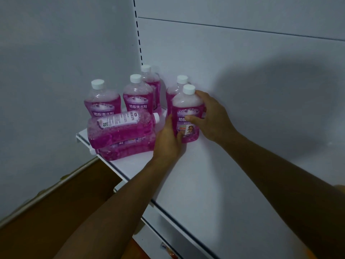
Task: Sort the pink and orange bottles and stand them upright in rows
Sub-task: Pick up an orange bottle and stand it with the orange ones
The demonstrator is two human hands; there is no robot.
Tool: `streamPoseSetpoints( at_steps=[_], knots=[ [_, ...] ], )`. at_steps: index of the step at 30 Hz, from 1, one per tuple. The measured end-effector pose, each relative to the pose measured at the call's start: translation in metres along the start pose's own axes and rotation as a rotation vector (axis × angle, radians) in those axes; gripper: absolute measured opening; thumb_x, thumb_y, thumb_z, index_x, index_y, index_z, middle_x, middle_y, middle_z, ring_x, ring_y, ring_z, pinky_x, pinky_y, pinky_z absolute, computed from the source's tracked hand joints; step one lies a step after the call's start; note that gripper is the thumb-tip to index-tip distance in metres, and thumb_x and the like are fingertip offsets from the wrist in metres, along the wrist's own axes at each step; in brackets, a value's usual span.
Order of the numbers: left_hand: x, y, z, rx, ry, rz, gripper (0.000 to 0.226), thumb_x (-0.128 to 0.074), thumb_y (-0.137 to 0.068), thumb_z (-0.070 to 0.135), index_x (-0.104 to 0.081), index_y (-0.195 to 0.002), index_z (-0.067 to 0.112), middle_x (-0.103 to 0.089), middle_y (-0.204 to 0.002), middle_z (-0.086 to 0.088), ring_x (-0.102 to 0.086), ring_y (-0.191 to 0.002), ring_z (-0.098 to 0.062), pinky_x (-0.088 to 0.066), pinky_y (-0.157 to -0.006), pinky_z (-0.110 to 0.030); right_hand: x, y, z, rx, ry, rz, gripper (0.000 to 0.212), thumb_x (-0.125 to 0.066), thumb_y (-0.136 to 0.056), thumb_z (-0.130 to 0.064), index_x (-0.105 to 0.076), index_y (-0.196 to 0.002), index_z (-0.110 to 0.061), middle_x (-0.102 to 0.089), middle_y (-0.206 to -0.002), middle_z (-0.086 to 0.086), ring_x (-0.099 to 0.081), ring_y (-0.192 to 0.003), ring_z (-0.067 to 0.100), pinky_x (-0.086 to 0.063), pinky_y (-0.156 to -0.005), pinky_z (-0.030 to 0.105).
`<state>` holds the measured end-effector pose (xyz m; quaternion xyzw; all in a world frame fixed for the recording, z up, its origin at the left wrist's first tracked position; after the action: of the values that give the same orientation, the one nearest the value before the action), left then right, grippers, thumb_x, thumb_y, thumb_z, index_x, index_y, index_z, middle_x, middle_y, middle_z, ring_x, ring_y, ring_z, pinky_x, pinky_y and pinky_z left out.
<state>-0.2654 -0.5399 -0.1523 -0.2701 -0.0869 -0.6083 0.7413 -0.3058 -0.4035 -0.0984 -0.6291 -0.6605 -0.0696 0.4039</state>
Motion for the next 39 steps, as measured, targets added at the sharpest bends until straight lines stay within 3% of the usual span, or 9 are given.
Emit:
streamPoseSetpoints(
  at_steps=[4, 6, 9, 12, 18, 22, 29, 33, 39],
  knots=[
    [-0.003, -0.001, -0.005, 0.02, 0.008, -0.019, 0.056, -0.053, -0.091, -0.002, -0.038, -0.143, 0.014, -0.061, -0.118, 0.003, -0.059, -0.105, -0.012, -0.048, -0.097, -0.03, 0.0, 0.005, 0.0, 0.017, 0.014, -0.012, 0.08, -0.075, -0.082, -0.025, -0.032, -0.148, -0.018, -0.05, -0.141, 0.006, -0.049, -0.126, 0.021, -0.037, -0.104, 0.025],
    [-0.005, 0.007, -0.005, 0.028, 0.024, -0.042, 0.056, -0.055, -0.09, 0.017, -0.036, -0.143, 0.016, -0.062, -0.122, 0.0, -0.059, -0.11, -0.015, -0.049, -0.098, -0.037, 0.003, 0.01, -0.001, 0.0, 0.025, -0.035, 0.085, -0.072, -0.084, -0.026, -0.022, -0.152, -0.018, -0.043, -0.148, 0.003, -0.045, -0.131, 0.019, -0.032, -0.103, 0.021],
    [-0.011, 0.025, -0.006, 0.11, 0.036, -0.089, 0.073, -0.047, -0.079, 0.059, -0.037, -0.141, 0.022, -0.06, -0.124, 0.001, -0.058, -0.113, -0.017, -0.049, -0.097, -0.033, 0.013, 0.021, -0.003, -0.073, 0.038, -0.048, 0.087, -0.068, -0.087, -0.039, -0.016, -0.154, -0.02, -0.038, -0.151, 0.005, -0.042, -0.133, 0.02, -0.033, -0.106, 0.029],
    [-0.015, 0.04, -0.015, 0.069, -0.135, -0.125, 0.077, -0.057, -0.083, 0.053, -0.029, -0.143, 0.015, -0.051, -0.136, -0.007, -0.051, -0.125, -0.025, -0.047, -0.102, -0.04, 0.027, 0.037, -0.004, -0.115, 0.134, -0.069, 0.082, -0.06, -0.089, -0.048, -0.018, -0.153, -0.019, -0.032, -0.154, 0.008, -0.035, -0.138, 0.022, -0.03, -0.111, 0.035],
    [-0.014, 0.075, 0.008, -0.015, -0.45, -0.207, 0.088, -0.046, -0.084, 0.072, -0.02, -0.15, 0.019, -0.033, -0.155, -0.007, -0.036, -0.139, -0.03, -0.039, -0.108, -0.053, 0.06, 0.087, -0.011, -0.116, 0.363, -0.193, 0.076, -0.047, -0.092, -0.057, -0.021, -0.153, -0.021, -0.02, -0.16, 0.003, -0.016, -0.147, 0.02, -0.022, -0.118, 0.045],
    [-0.031, 0.106, 0.048, -0.05, -0.523, -0.35, 0.088, -0.04, -0.086, 0.069, -0.017, -0.154, 0.019, -0.019, -0.161, -0.003, -0.022, -0.147, -0.026, -0.026, -0.116, -0.051, 0.101, 0.134, -0.016, -0.121, 0.471, -0.186, 0.074, -0.041, -0.093, -0.063, -0.021, -0.153, -0.024, -0.021, -0.16, 0.0, -0.016, -0.147, 0.019, -0.023, -0.117, 0.043],
    [-0.085, 0.174, 0.135, -0.196, -0.405, -0.486, 0.086, -0.042, -0.083, 0.07, -0.021, -0.153, 0.023, -0.027, -0.159, 0.001, -0.03, -0.143, -0.021, -0.03, -0.115, -0.04, 0.204, 0.231, 0.002, -0.254, 0.555, -0.079, 0.072, -0.037, -0.093, -0.063, -0.025, -0.151, -0.023, -0.027, -0.158, 0.0, -0.021, -0.145, 0.02, -0.024, -0.117, 0.044],
    [-0.111, 0.211, 0.171, -0.258, -0.285, -0.578, 0.073, -0.055, -0.087, 0.058, -0.031, -0.147, 0.025, -0.047, -0.145, 0.001, -0.048, -0.129, -0.019, -0.037, -0.092, -0.025, 0.241, 0.28, 0.016, -0.334, 0.561, -0.057, 0.07, -0.04, -0.093, -0.061, -0.026, -0.151, -0.023, -0.029, -0.157, 0.001, -0.022, -0.145, 0.021, -0.024, -0.116, 0.043],
    [-0.135, 0.214, 0.174, -0.066, -0.25, -0.62, 0.073, -0.061, -0.083, 0.061, -0.039, -0.14, 0.021, -0.055, -0.133, -0.006, -0.057, -0.114, -0.025, -0.049, -0.093, -0.036, 0.254, 0.318, 0.014, -0.352, 0.554, -0.06, 0.069, -0.046, -0.093, -0.056, -0.029, -0.149, -0.02, -0.032, -0.155, 0.001, -0.027, -0.143, 0.022, -0.029, -0.114, 0.047]
  ],
)
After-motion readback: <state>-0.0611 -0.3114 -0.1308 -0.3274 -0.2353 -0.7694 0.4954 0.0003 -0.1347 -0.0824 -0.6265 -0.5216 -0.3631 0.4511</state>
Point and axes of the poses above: each hand's wrist, its own y-axis away from the middle knuckle, its own x-axis out of the back of the hand, z = x × y, the point moved 1 cm from there along -y, towards the middle knuckle
